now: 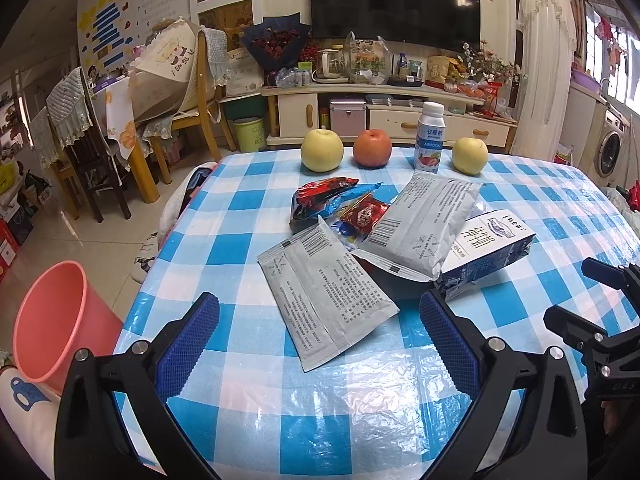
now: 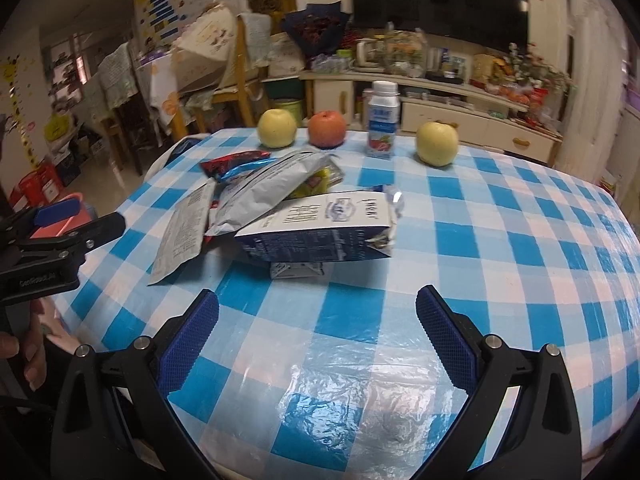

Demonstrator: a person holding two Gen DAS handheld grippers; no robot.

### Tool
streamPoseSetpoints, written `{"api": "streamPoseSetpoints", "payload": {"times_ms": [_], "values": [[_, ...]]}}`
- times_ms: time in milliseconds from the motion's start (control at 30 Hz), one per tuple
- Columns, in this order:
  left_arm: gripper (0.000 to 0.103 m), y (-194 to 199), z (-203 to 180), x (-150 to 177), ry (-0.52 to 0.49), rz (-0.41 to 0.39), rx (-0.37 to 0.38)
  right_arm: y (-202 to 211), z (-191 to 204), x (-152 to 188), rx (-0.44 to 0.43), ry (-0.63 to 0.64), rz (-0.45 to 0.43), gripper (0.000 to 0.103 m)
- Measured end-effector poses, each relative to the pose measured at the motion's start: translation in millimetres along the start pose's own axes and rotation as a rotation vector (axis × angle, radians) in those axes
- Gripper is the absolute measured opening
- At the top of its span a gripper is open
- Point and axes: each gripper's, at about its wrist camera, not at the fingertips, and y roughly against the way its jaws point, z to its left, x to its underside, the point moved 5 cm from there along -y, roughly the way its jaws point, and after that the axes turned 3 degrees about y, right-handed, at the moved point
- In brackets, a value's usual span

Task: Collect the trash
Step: 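Grasp the grey printed packet with the left tool while the right tool grasps the white milk carton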

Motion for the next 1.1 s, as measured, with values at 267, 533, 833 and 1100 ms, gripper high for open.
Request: {"api": "streamPoseSetpoints", "payload": {"times_ms": [267,533,833,1100], "values": [[0.099,-32,3,-7,-0.026,0.038,0.012,-10,0,-24,-0.033,0.157,-0.018,0.1],[0.099,-78,9,-8,-0.011,0.099,-0.007,-38,-15,-28,-0.081,0.201,-0.024,0.1],[0.099,-120,12,-5,0.01,0.138,-0.025,-58,-26,-50,-0.075,0.363,-0.05,0.1],[0.099,-136,17,-12,0.076,0.182,0.03,-75,-21,-51,-0.093,0.355,-0.033,0.1]]}}
